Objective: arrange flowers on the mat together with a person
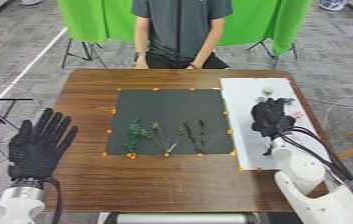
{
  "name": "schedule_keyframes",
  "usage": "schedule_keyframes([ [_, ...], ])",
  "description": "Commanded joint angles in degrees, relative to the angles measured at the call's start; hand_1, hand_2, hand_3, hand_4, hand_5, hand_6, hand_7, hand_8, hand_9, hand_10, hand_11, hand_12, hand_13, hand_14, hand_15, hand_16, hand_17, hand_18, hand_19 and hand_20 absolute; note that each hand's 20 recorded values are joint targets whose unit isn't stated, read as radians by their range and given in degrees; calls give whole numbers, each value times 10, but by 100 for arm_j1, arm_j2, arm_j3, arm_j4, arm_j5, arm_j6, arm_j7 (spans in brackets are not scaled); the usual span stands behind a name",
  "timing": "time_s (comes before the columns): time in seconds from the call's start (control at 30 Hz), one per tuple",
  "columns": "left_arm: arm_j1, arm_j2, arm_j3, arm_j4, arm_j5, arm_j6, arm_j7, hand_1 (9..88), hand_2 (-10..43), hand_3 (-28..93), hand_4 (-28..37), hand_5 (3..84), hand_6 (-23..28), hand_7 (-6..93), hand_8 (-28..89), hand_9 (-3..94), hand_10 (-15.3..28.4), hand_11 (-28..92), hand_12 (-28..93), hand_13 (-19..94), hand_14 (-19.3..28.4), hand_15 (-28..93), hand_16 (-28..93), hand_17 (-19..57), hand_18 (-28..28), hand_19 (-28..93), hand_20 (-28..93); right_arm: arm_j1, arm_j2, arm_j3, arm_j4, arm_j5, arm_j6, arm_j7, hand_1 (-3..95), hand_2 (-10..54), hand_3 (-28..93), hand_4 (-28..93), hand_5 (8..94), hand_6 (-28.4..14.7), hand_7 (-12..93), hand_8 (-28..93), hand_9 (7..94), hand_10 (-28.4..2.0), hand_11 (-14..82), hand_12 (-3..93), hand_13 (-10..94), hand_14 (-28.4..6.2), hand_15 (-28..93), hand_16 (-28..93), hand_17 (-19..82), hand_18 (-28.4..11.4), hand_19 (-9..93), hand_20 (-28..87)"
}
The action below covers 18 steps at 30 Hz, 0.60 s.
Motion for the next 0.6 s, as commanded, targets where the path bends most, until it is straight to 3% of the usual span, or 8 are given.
schedule_keyframes([
  [0.03, 86, -37, 10, 49, -38, -77, 44, 320, 137, 706, -283, 445, 76, 76, -82, 395, 127, 129, 88, 298, 117, 160, -33, -17, 121, 264, 130, -53, 0, -50, -788, 274, 644, -854, 536, -95, 713, -283, 693, 41, 507, -55, 483, -112, 142, 117, 279, -151, 252, 49, 75, -170, 546, -3],
  [0.2, 71, -48, 46, 73, -77, -116, 44, 320, 125, 712, -283, 441, 77, 73, -81, 393, 126, 127, 89, 296, 118, 158, -32, -18, 122, 263, 130, 584, -288, -543, -1013, 540, 911, -1254, 528, -95, 717, -283, 678, 48, 520, -53, 484, -110, 137, 117, 284, -141, 241, 49, 80, -164, 533, -8],
  [0.23, 73, -35, 46, 57, -71, -67, 24, 320, 122, 712, -283, 441, 77, 73, -81, 392, 126, 127, 89, 295, 118, 157, -32, -18, 122, 262, 130, 737, -371, -680, -1015, 714, 871, -1305, 527, -95, 718, -283, 678, 48, 521, -55, 484, -110, 136, 117, 285, -140, 240, 49, 80, -163, 532, -8],
  [0.37, 78, -1, 29, 29, -20, -49, -40, 322, 122, 709, -283, 441, 76, 73, -81, 393, 126, 125, 89, 296, 117, 156, -30, -17, 122, 260, 130, 1374, -859, -1149, -839, 1719, -169, -1496, 521, -95, 723, -283, 674, 53, 530, -58, 488, -109, 132, 119, 297, -132, 231, 54, 88, -158, 523, -6],
  [0.47, 43, 1, 64, 27, -23, -11, -39, 321, 122, 708, -283, 441, 76, 74, -81, 393, 126, 125, 90, 296, 117, 154, -30, -17, 122, 260, 130, 1773, -1051, -1570, -601, 1575, -130, -1830, 522, -95, 724, -283, 673, 52, 530, -59, 485, -110, 127, 120, 296, -136, 226, 58, 90, -157, 517, -5],
  [0.53, 17, 36, 100, 53, -97, -34, -29, 321, 125, 704, -283, 442, 77, 74, -81, 393, 126, 125, 90, 296, 117, 155, -29, -17, 122, 260, 131, 1996, -1173, -1823, -542, 1637, -1, -1940, 520, -95, 725, -283, 672, 54, 531, -59, 485, -110, 126, 121, 296, -136, 225, 61, 90, -158, 516, -3],
  [0.6, 54, 71, 94, 22, -98, 45, 7, 311, 134, 698, -283, 442, 77, 74, -81, 393, 126, 125, 90, 296, 117, 155, -29, -18, 122, 260, 132, 2158, -1372, -2014, -513, 1798, -184, -1859, 519, -95, 727, -283, 672, 54, 533, -60, 485, -109, 126, 121, 296, -134, 223, 63, 90, -157, 515, -1],
])
